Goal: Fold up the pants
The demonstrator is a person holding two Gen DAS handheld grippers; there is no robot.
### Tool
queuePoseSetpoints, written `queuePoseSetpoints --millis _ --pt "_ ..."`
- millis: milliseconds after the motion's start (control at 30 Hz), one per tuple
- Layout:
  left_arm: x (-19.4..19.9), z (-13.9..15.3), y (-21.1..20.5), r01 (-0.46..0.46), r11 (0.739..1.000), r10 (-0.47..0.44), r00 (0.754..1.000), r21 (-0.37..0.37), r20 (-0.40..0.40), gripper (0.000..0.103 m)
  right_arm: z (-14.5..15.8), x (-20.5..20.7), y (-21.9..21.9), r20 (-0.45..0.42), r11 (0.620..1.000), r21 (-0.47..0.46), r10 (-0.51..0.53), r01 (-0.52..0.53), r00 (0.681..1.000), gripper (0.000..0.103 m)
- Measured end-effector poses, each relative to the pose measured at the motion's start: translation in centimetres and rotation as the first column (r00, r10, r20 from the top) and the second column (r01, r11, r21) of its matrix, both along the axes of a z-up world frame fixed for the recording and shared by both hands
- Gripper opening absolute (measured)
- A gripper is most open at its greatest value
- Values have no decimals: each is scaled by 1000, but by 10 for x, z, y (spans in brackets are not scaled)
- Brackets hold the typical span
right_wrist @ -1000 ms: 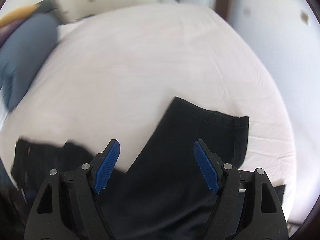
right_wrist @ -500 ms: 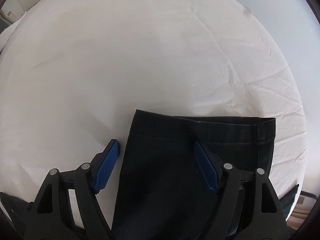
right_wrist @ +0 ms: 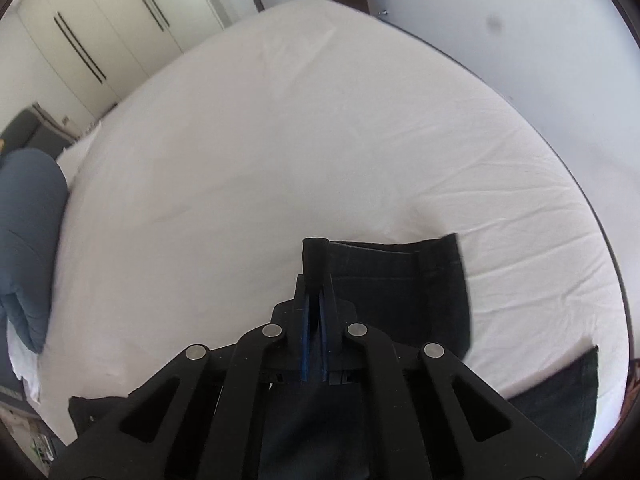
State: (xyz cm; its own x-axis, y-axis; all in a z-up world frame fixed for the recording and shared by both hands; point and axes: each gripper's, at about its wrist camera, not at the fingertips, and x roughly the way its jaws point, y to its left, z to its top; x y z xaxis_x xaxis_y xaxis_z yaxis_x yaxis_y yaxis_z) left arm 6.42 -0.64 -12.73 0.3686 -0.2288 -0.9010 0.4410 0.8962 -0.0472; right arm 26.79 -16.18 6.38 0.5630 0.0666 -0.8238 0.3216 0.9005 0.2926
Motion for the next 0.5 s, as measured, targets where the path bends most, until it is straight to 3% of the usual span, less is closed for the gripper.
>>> queuePoseSetpoints --millis 100,200,367,500 --pt "4 3 -2 0 1000 0 1000 5 -6 42 24 -72 -42 87 993 59 -108 103 990 2" --pt "8 4 -3 4 1000 -4 1000 11 -18 42 22 -156 -89 121 958 169 -252 231 960 2" --pt "14 4 -3 5 1000 -4 999 14 -40 42 -26 -272 -137 66 861 279 -458 425 886 2" --pt "19 3 -7 15 999 -12 999 40 -53 42 -74 -313 -151 -27 779 350 -547 521 836 2"
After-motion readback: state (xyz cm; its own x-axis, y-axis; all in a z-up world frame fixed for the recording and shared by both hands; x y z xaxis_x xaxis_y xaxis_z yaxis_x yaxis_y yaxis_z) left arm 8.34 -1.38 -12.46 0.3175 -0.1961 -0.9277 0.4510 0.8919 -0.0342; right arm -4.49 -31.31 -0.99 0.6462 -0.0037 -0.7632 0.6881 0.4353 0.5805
